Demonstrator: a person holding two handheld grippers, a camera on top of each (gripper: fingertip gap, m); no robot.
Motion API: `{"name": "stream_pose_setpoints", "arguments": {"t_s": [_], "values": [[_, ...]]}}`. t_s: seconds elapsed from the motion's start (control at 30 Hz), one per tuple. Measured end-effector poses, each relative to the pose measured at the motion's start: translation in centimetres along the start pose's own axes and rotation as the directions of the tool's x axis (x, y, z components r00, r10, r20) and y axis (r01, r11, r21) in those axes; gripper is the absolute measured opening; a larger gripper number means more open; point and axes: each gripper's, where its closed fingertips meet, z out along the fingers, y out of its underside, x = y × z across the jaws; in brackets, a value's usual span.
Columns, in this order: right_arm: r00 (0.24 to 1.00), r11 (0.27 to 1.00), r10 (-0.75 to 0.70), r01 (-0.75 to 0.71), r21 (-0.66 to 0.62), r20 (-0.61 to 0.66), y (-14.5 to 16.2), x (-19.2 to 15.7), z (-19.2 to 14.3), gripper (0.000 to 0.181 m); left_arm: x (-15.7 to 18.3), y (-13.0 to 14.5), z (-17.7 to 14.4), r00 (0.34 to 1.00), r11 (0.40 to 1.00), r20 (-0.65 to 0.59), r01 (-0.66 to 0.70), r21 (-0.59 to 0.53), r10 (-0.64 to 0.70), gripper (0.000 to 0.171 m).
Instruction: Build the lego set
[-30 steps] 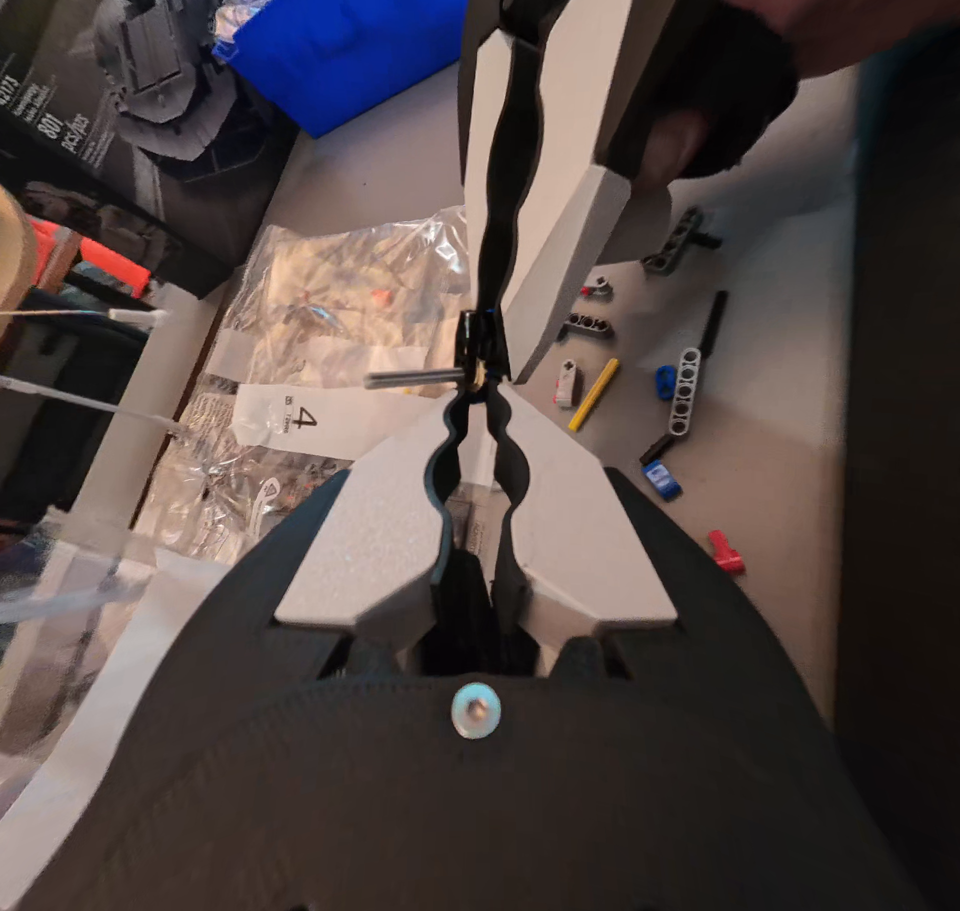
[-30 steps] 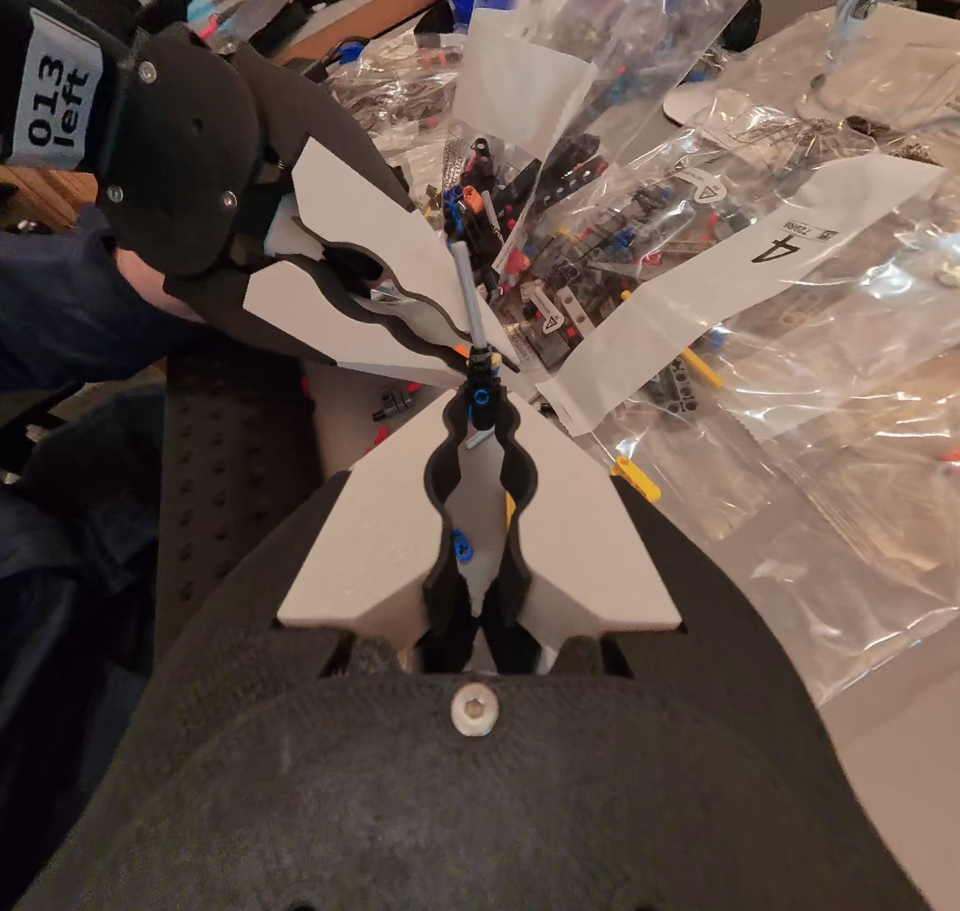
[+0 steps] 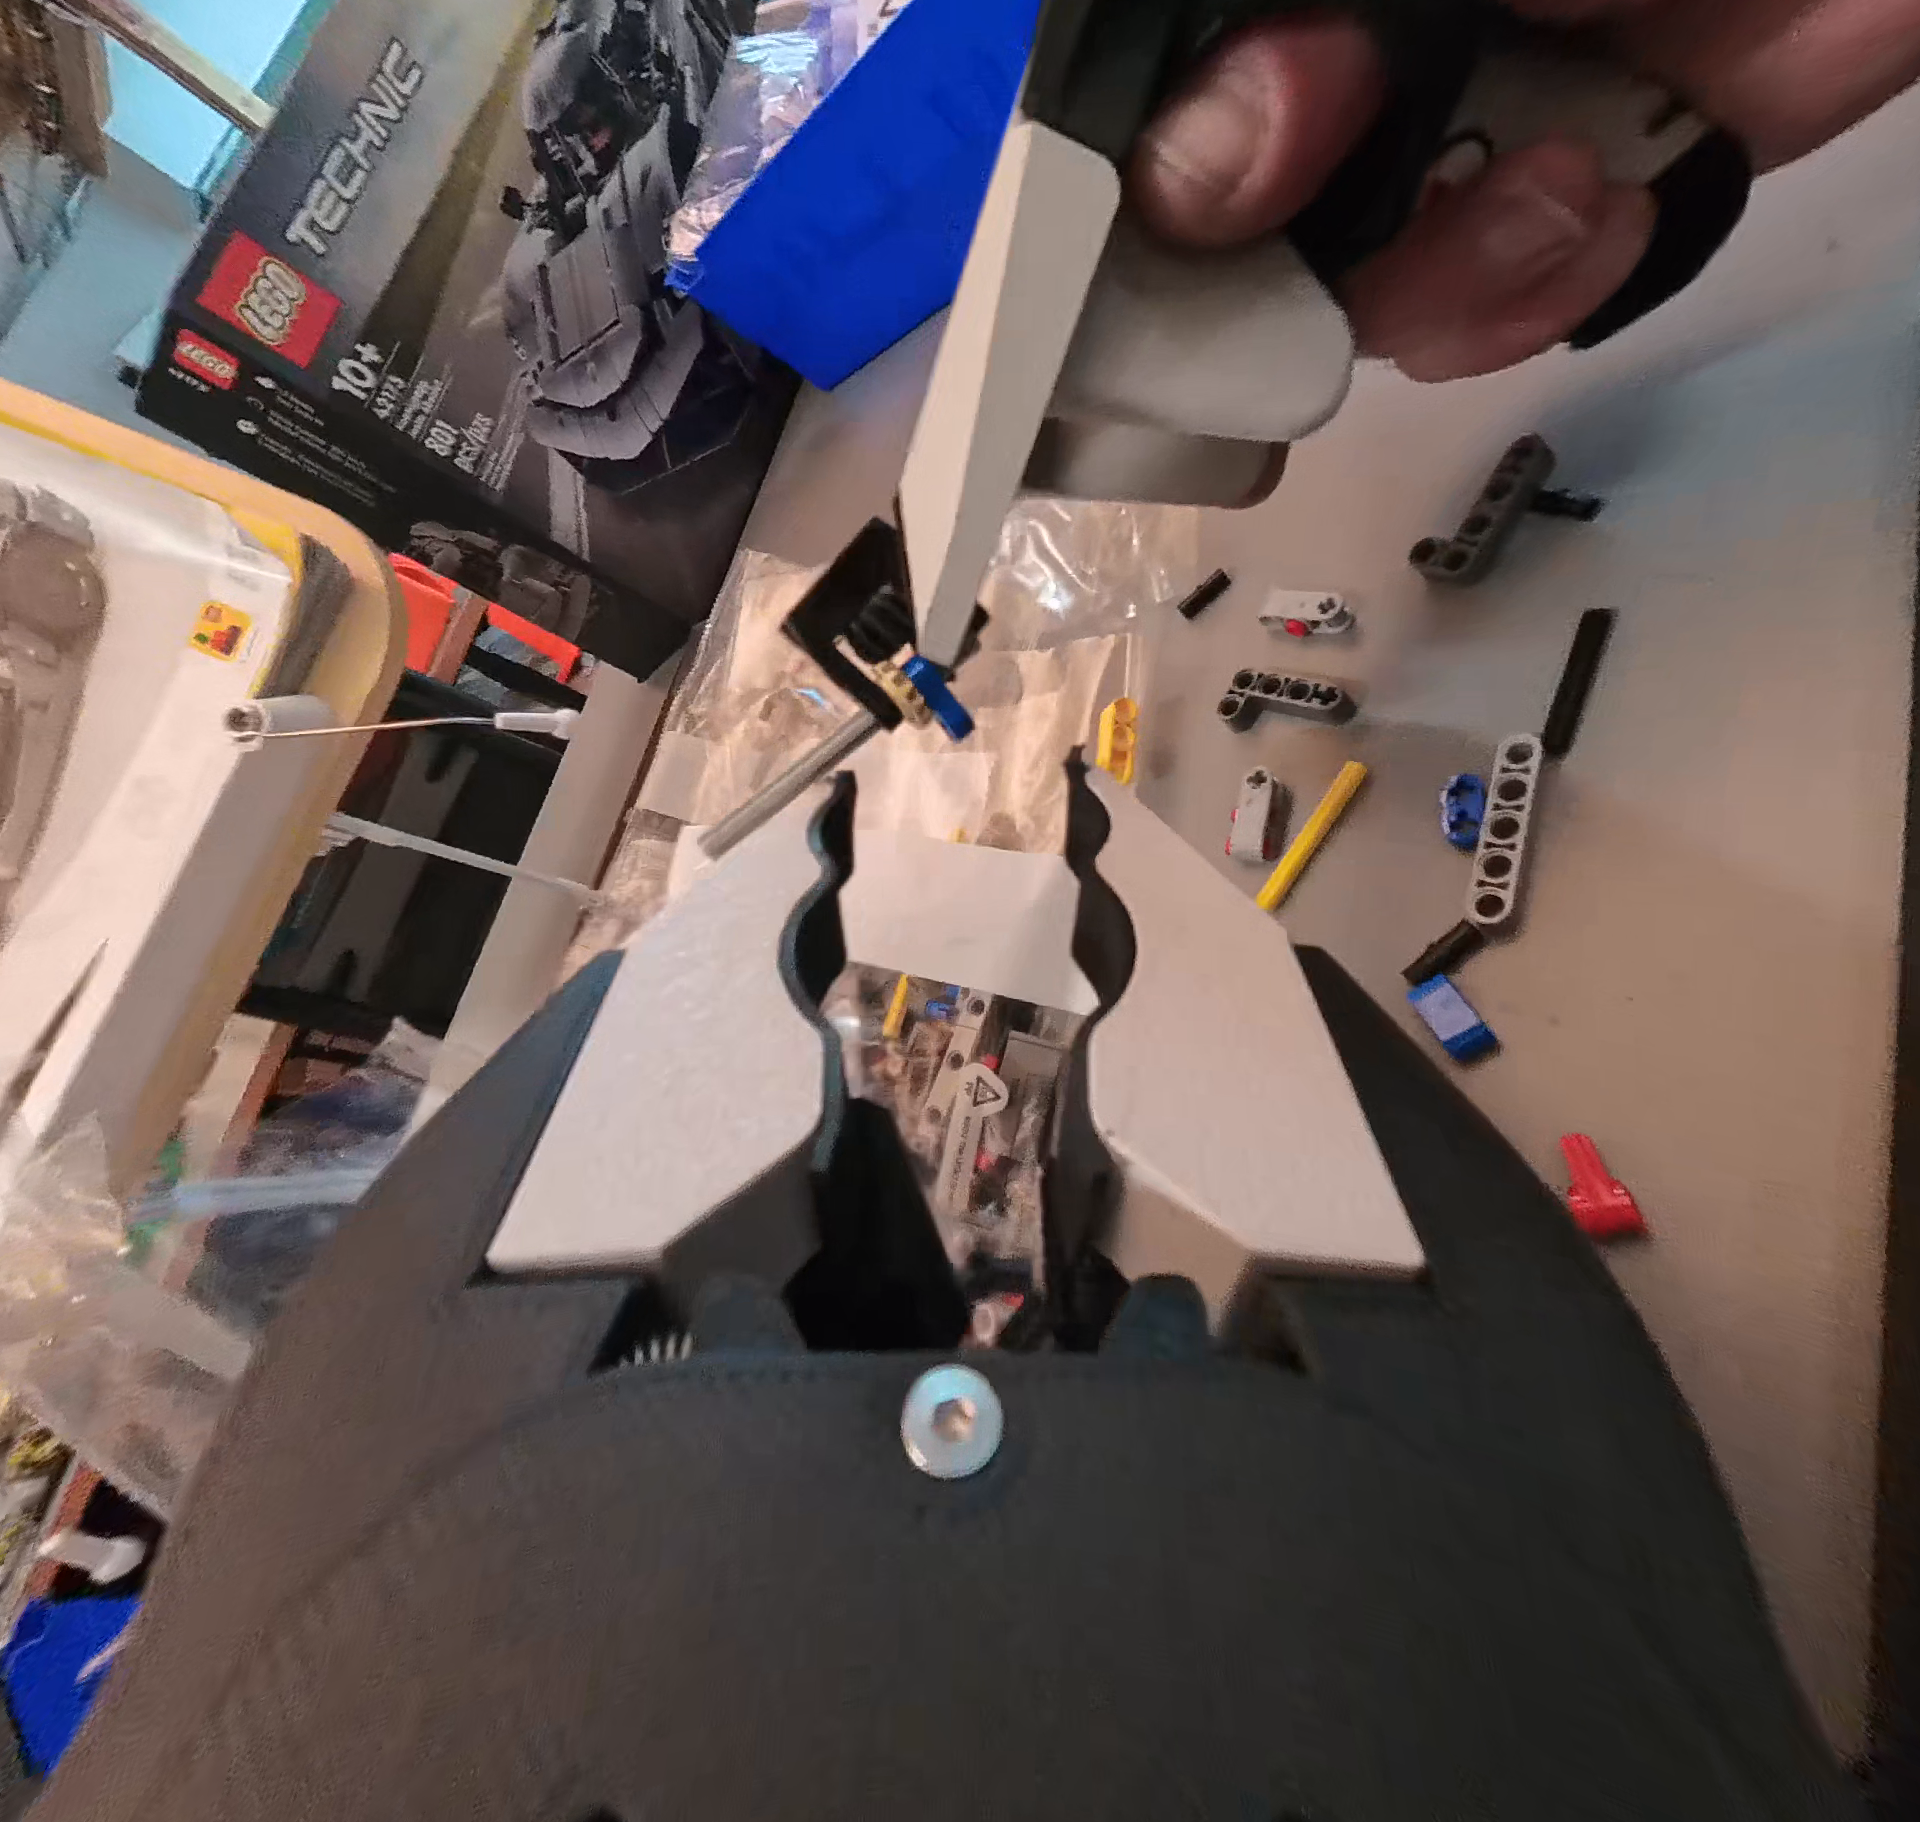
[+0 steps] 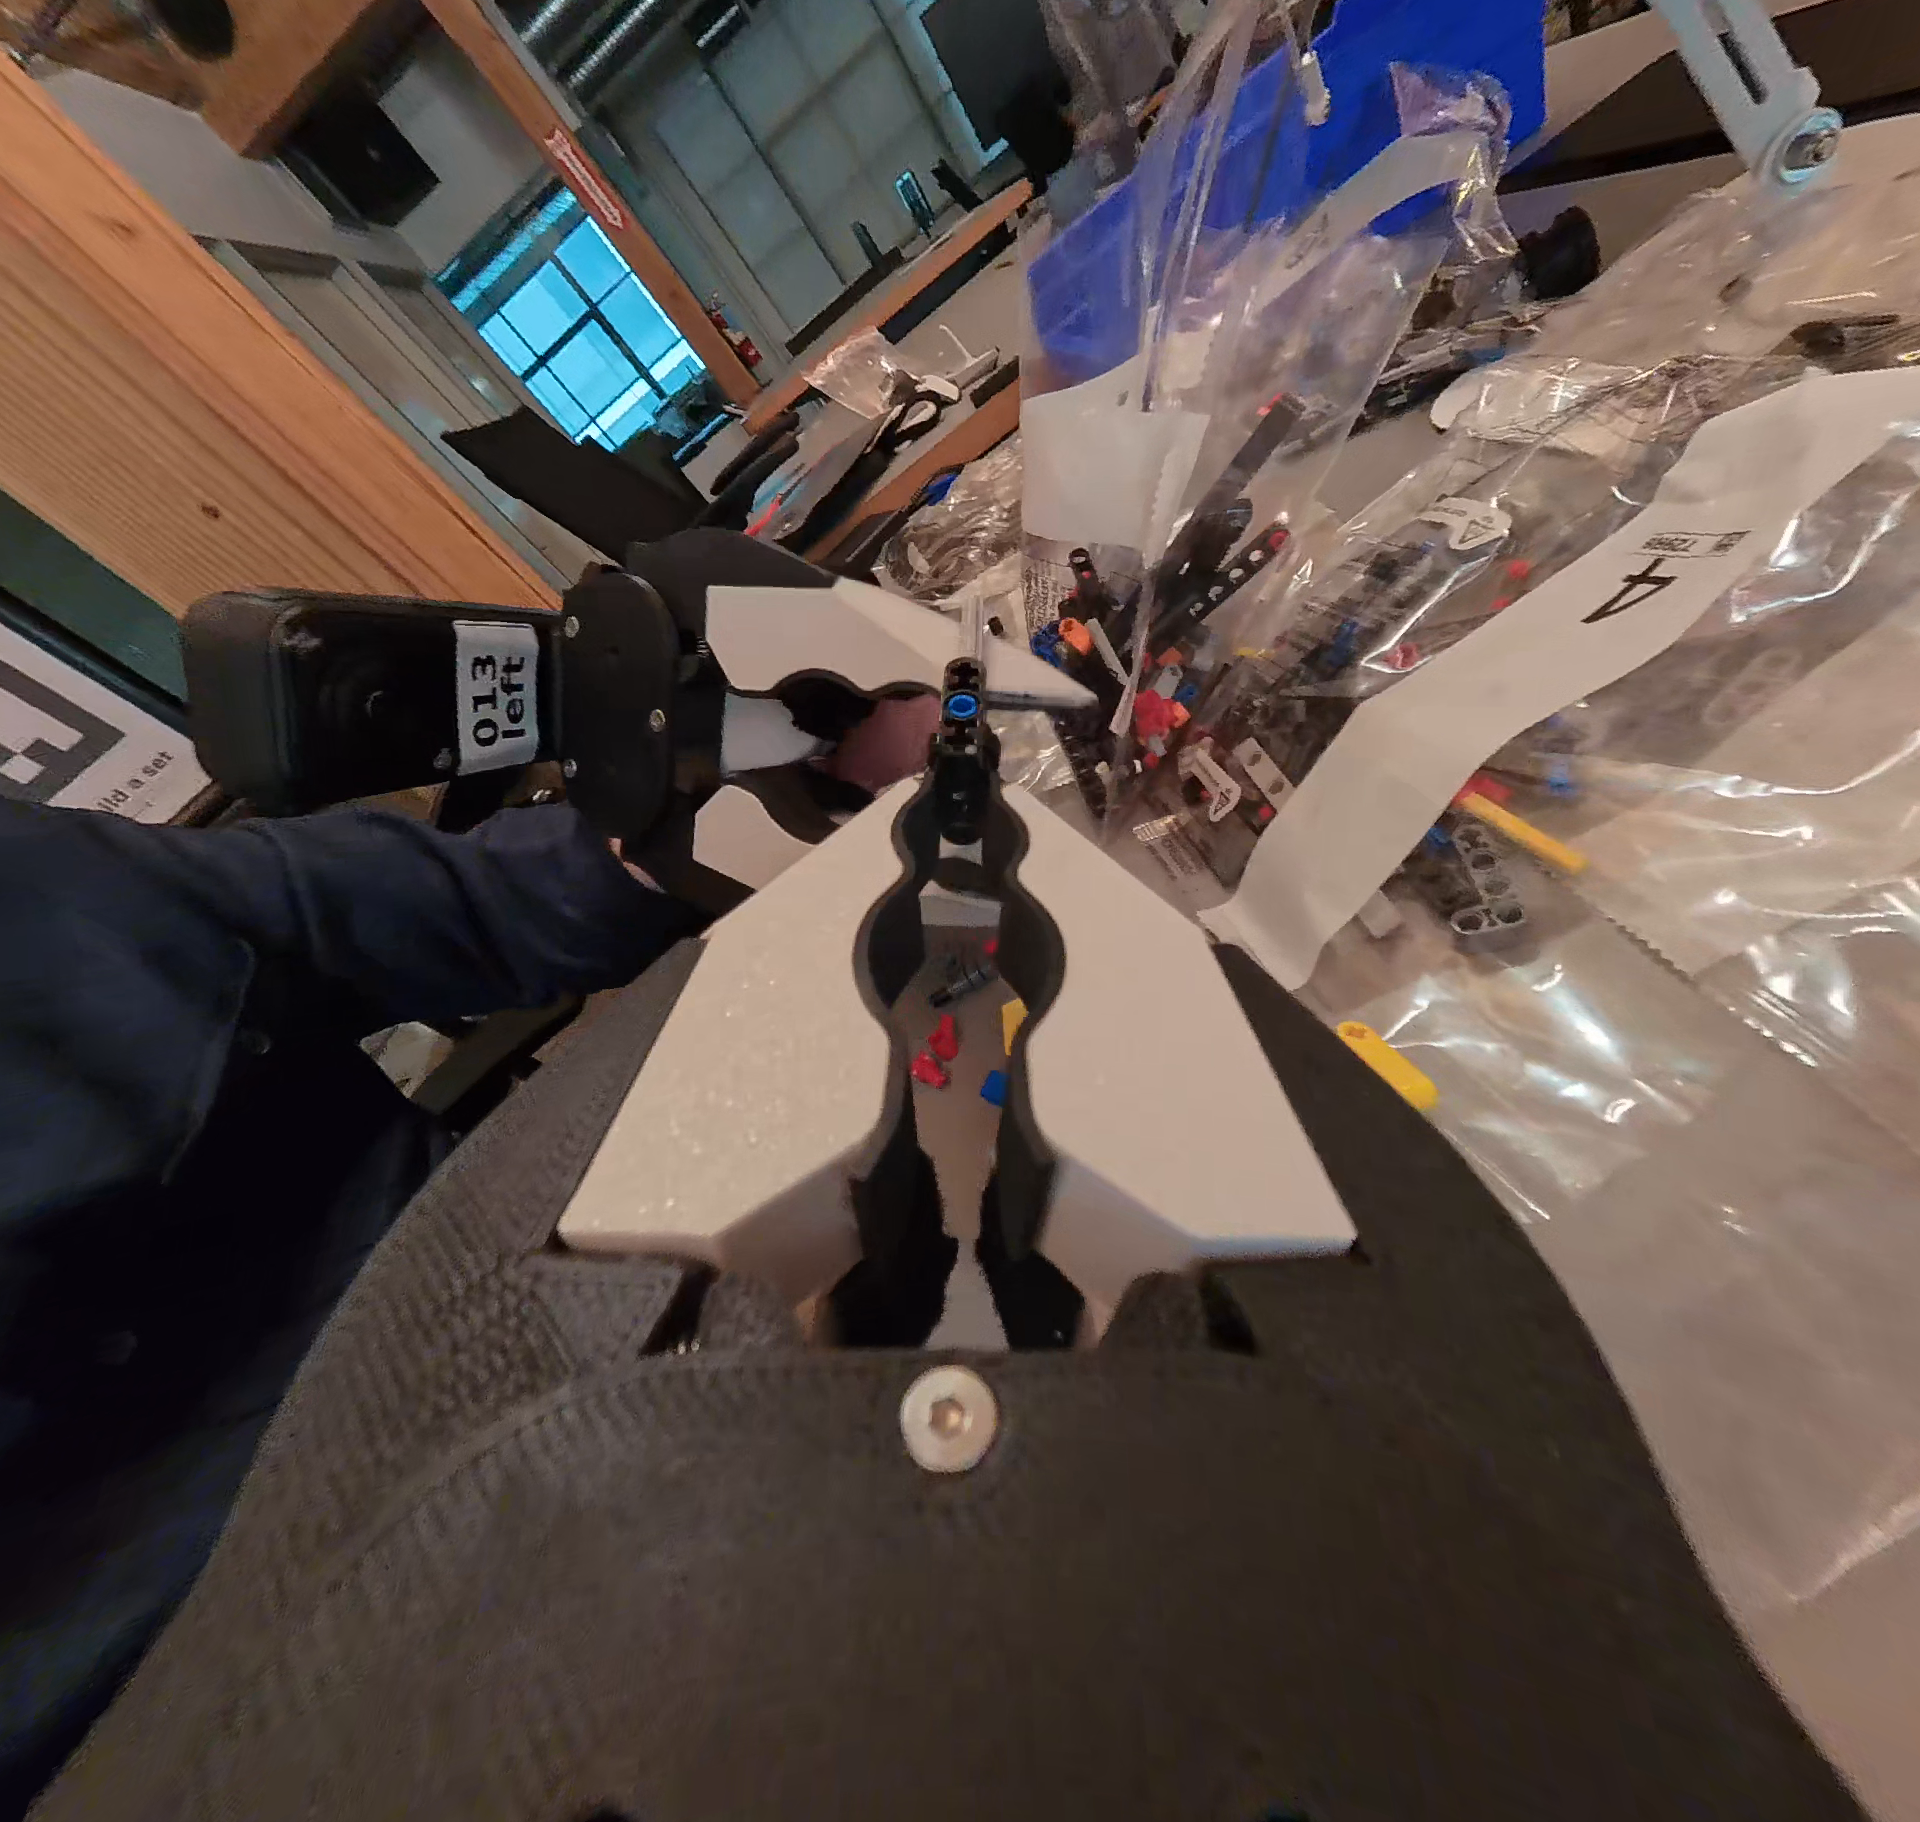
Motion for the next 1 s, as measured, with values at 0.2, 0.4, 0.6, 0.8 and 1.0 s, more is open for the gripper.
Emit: {"name": "stream_pose_setpoints", "arguments": {"t_s": [0.2, 0.4, 0.6, 0.8, 1.0], "values": [[1.0, 1.0, 0.008, -0.008, -0.009, -0.002, 0.2, 0.2, 0.3, 0.005, -0.9, -0.2, 0.3, 0.99, 0.996, 0.118, -0.07, -0.049, 0.075, 0.059], [1.0, 0.999, -0.011, 0.012, -0.047, 0.016, 0.8, -0.4, 0.9, 0.005, -2.5, 0.1, 0.4, 0.978, 0.996, 0.2, -0.044, -0.072, 0.058, 0.073], [0.999, 0.998, -0.01, 0.012, -0.055, 0.03, 1.0, -0.6, 1.0, 0.005, -2.2, -0.3, 0.3, 0.972, 0.992, 0.204, -0.104, -0.066, 0.116, 0.057], [0.998, 0.996, -0.015, 0.019, -0.087, 0.054, 1.5, -1.0, 1.1, 0.005, -1.1, -0.1, 0.7, 0.967, 0.979, 0.16, -0.186, -0.085, 0.197, 0.02], [0.999, 0.996, -0.051, 0.051, -0.078, 0.004, 1.1, -0.5, 0.4, 0.005, -1.4, -0.2, 0.2, 0.979, 0.99, 0.147, -0.132, -0.052, 0.139, 0.047]]}}
